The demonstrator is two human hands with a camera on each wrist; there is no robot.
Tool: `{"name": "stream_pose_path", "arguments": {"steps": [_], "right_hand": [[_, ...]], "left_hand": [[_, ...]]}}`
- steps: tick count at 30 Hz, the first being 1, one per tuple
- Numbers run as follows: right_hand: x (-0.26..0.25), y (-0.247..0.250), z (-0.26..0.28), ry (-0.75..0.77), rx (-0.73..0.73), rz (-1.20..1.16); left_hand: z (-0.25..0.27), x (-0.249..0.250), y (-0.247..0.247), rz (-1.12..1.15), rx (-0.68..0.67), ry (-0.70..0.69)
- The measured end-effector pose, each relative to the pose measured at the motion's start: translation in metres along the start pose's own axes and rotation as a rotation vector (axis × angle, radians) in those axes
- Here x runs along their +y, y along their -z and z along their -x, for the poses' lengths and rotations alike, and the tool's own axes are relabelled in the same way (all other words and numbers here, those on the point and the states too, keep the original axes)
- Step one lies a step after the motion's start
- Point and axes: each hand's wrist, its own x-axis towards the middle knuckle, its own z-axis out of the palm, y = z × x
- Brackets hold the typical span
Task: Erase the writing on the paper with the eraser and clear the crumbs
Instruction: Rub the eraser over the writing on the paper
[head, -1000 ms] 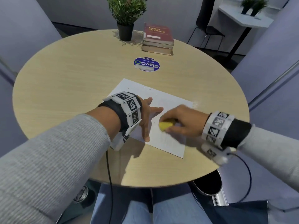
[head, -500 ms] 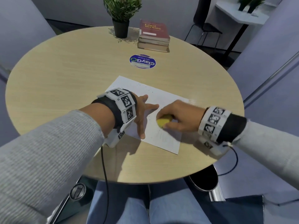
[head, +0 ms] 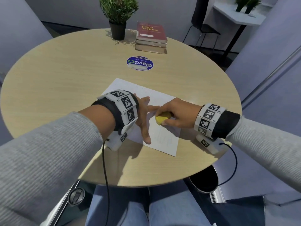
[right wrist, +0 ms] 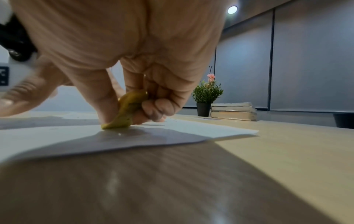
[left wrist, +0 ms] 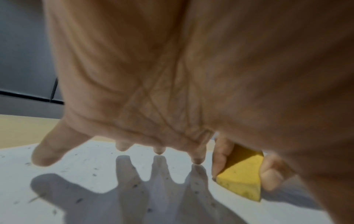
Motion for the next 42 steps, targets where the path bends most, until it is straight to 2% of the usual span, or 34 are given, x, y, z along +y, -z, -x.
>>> {"name": "stream_pose_path", "arguments": {"steps": [6, 11, 15, 16, 20, 24, 26, 29, 31, 34, 39, 42], "right_hand": [[-0.004, -0.004, 0.004, 0.0, 0.017, -0.02], [-0.031, -0.019, 0.019, 0.145, -0.111, -0.026], [-0.004, 0.002, 0.001, -0.014, 0.014, 0.045], [-0.003, 0.002, 0.0, -0.015, 0.022, 0.044], [-0.029, -0.011, 0.007, 0.166, -0.087, -0.023], [-0.002, 0.001, -0.005, 0.012, -0.001, -0.006], [-0.007, -0.004, 0.0, 0.027, -0.027, -0.017], [-0.028, -0.016, 0.016, 0.146, -0.16, -0.047], [-0.015, -0.007, 0.013, 0.079, -0.132, -0.034], [0.007, 0.004, 0.009, -0.047, -0.014, 0.025], [-0.028, -0.017, 0.027, 0.136, -0.131, -0.075], [-0.005, -0.001, 0.017, -0.008, -0.052, -0.013]], "left_hand": [[0.001, 0.008, -0.001, -0.015, 0.001, -0.012], [0.002, 0.011, -0.001, -0.007, -0.018, 0.014], [0.002, 0.008, 0.001, -0.024, -0.019, 0.008], [0.001, 0.007, 0.001, -0.022, -0.019, 0.007], [0.001, 0.007, 0.002, -0.04, -0.047, 0.018], [0.001, 0.007, 0.002, -0.019, -0.052, 0.009], [0.003, 0.007, 0.002, -0.026, -0.057, 0.013], [0.004, 0.011, 0.004, -0.02, -0.057, 0.026], [0.004, 0.011, 0.003, -0.021, -0.05, 0.022], [0.003, 0.009, 0.001, -0.036, -0.036, 0.015], [0.001, 0.007, 0.001, -0.013, -0.05, 0.018], [0.002, 0.009, 0.0, -0.012, -0.031, 0.016]]}}
